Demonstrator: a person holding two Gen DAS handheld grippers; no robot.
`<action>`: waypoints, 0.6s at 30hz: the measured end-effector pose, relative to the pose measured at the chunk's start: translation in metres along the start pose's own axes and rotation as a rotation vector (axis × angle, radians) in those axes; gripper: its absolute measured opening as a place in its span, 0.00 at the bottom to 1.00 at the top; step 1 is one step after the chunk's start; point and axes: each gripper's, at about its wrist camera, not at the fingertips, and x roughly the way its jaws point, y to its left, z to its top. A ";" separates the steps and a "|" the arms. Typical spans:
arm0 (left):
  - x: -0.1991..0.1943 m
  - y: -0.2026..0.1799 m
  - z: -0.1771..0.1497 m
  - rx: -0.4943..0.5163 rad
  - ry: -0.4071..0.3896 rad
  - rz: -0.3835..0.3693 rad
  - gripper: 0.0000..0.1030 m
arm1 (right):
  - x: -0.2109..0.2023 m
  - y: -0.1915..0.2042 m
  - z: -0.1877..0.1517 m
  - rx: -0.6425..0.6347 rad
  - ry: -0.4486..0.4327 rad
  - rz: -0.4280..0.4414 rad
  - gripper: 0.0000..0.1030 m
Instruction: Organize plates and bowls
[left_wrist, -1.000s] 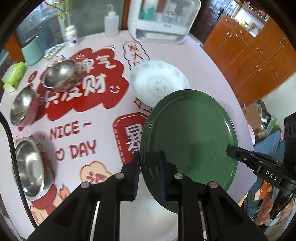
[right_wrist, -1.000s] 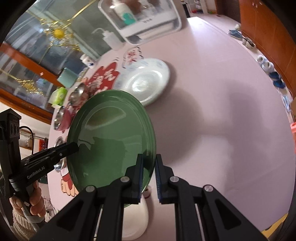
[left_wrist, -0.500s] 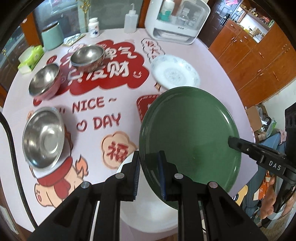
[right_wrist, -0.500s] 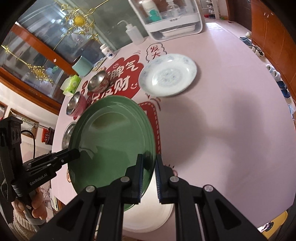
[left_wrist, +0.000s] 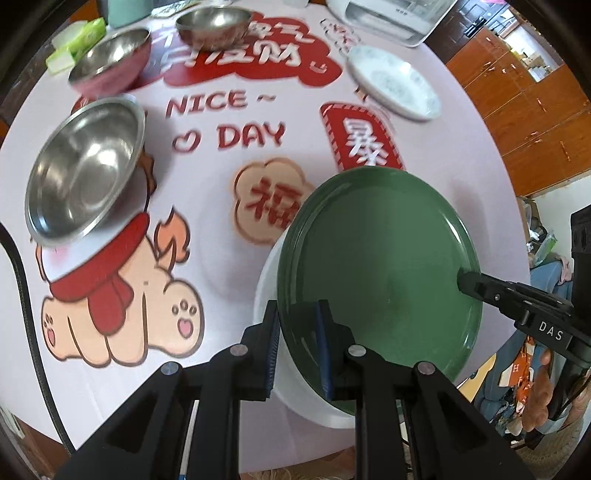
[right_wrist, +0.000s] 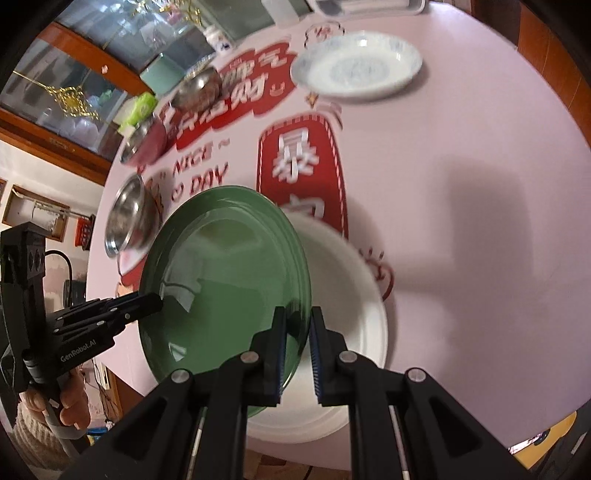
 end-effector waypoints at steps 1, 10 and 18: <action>0.004 0.003 -0.003 -0.002 0.004 -0.001 0.16 | 0.003 0.000 -0.002 -0.002 0.007 -0.003 0.11; 0.026 -0.002 -0.021 0.030 0.046 -0.011 0.16 | 0.014 -0.007 -0.019 0.015 0.042 -0.051 0.11; 0.045 -0.014 -0.023 0.083 0.084 -0.005 0.16 | 0.020 -0.017 -0.024 0.025 0.045 -0.087 0.11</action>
